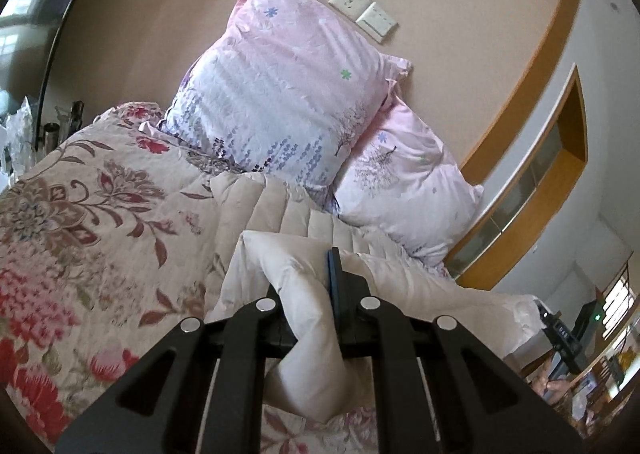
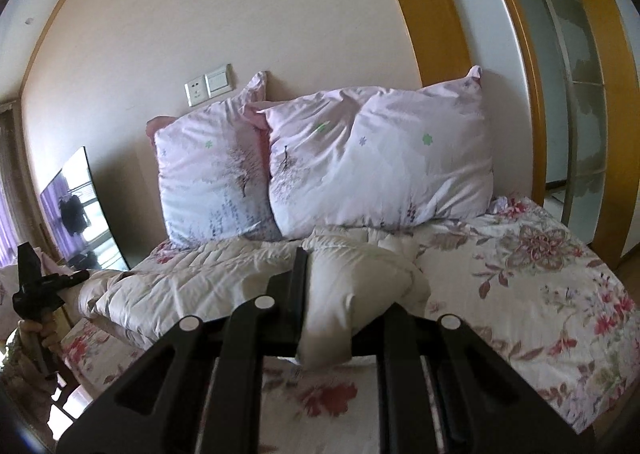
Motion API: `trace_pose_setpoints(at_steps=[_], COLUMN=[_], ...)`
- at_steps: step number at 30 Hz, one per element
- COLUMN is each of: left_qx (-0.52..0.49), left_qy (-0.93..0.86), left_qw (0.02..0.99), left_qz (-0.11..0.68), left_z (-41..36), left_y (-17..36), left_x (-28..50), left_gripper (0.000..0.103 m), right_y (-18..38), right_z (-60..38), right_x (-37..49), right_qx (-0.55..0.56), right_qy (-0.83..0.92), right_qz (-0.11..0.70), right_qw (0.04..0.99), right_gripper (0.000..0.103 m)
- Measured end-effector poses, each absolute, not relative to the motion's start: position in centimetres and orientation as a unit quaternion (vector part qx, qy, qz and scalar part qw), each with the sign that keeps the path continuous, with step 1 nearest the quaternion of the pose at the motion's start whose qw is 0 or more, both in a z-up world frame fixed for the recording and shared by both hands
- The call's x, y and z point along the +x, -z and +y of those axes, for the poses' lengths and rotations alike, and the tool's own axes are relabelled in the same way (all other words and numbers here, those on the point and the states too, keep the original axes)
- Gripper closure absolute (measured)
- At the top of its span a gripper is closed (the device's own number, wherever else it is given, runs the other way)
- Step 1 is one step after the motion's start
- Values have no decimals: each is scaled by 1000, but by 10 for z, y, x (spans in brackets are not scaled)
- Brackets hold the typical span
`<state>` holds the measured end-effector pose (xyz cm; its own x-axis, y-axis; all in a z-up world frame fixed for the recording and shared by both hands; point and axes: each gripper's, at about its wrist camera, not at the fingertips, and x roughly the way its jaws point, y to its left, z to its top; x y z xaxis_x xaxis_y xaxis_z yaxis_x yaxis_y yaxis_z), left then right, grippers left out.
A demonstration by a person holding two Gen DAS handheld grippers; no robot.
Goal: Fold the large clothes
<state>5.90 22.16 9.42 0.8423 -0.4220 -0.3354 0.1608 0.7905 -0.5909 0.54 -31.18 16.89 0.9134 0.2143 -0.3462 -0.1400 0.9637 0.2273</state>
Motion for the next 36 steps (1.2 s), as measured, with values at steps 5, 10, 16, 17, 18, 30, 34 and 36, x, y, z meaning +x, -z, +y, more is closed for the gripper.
trace_pose_setpoints(at_steps=[5,10,16,17,18,30,34,36], left_qx=[-288,-289,-316,-319,-324,-383,-396,-404], left_qy=[157,151,140,137,134,124,119,118], left_qw=[916,919,907,905,901,868,860,855], left_qz=[230,223,242,247,253,290,298,304], left_z=[222,218,220,220,220,224,223,223], left_y=[-103,-113,-99,-96,-91,-47,-38,-35], left_x=[91,132,183,190,199,244,258,266], left_gripper=[94,94,94,94,94,94,94,93], right_y=[-171,-175,-164,-159,-155,-100,-88,-85], right_z=[-306,-305,-304,-304,-303,-315,-322,-324], right_x=[36,73,124,135,142,224,251,264], right_qx=[80,83,85,87,89,162,215,235], right_qy=[-71,-58,-46,-43,-42,-18,-16,-21], right_qz=[177,168,177,184,189,289,321,331], right_qw=[978,980,979,978,977,943,922,914], right_gripper=[90,90,89,89,89,86,84,71])
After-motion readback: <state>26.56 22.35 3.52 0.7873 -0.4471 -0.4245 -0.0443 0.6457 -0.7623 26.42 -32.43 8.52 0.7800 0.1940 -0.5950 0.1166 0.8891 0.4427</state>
